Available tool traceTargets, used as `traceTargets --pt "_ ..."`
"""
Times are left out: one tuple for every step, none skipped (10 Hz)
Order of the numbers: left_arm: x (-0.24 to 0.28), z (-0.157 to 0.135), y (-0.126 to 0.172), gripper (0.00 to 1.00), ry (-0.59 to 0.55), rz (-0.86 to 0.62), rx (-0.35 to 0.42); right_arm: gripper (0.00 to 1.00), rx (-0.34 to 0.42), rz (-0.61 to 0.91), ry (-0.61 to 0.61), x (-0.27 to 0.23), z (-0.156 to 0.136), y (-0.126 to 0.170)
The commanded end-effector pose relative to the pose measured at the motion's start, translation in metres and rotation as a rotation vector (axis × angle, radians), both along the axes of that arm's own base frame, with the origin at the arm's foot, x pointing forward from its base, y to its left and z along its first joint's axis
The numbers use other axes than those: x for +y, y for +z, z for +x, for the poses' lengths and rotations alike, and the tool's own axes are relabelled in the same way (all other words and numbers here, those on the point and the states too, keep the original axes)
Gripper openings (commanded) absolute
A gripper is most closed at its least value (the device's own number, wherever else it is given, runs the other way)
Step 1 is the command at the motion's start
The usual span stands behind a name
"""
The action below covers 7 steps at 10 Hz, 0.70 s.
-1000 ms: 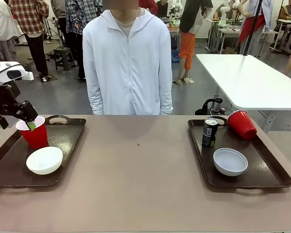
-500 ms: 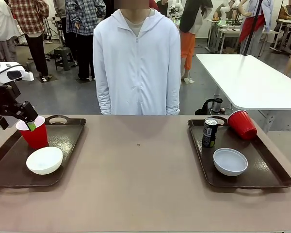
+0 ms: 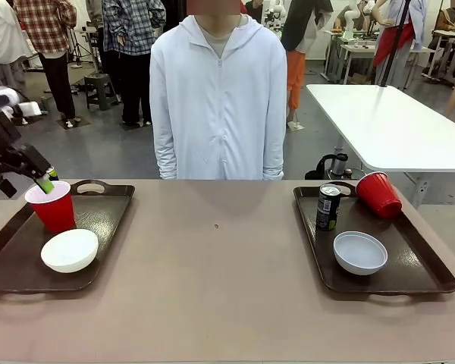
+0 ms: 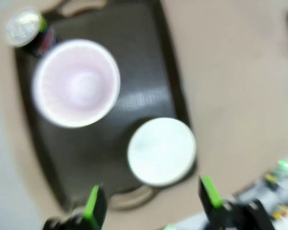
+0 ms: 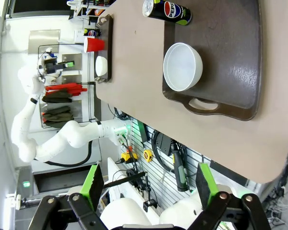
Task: Prepare tableware on both trays.
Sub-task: Pick up a Picnic Bowl from the table and place it on a Handle tray.
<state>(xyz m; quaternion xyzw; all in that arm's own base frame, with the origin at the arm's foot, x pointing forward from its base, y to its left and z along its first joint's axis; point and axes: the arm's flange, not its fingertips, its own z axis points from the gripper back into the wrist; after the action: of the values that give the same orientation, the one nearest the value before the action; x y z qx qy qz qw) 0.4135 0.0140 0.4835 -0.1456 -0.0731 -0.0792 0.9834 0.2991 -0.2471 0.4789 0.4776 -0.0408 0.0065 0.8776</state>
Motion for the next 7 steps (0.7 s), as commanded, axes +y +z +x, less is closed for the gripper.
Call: traceTargets --pt "0.048 0.003 0.02 1.0 -0.085 -0.303 0.067 1.0 -0.004 0.011 0.0 0.001 -0.001 0.003" --pt "0.087 -0.002 0.024 1.0 -0.091 -0.466 0.073 1.0 -0.004 0.011 0.0 0.001 -0.001 0.003" --pt "0.123 -0.008 0.019 1.0 -0.083 -0.592 0.043 1.0 -0.004 0.011 0.0 0.001 -0.001 0.003" --pt "0.155 -0.013 0.011 1.0 -0.042 -0.735 0.017 1.0 -0.004 0.011 0.0 0.001 -0.001 0.003" --pt "0.18 -0.019 0.002 1.0 -0.006 -0.812 0.006 1.0 -0.004 0.011 0.0 0.001 -0.001 0.003" --pt "0.205 -0.023 -0.011 1.0 0.048 -0.883 0.012 1.0 -0.004 0.011 0.0 0.001 -0.001 0.003" --pt "0.219 -0.022 -0.022 1.0 0.098 -0.932 0.016 1.0 -0.004 0.011 0.0 0.001 -0.001 0.003"
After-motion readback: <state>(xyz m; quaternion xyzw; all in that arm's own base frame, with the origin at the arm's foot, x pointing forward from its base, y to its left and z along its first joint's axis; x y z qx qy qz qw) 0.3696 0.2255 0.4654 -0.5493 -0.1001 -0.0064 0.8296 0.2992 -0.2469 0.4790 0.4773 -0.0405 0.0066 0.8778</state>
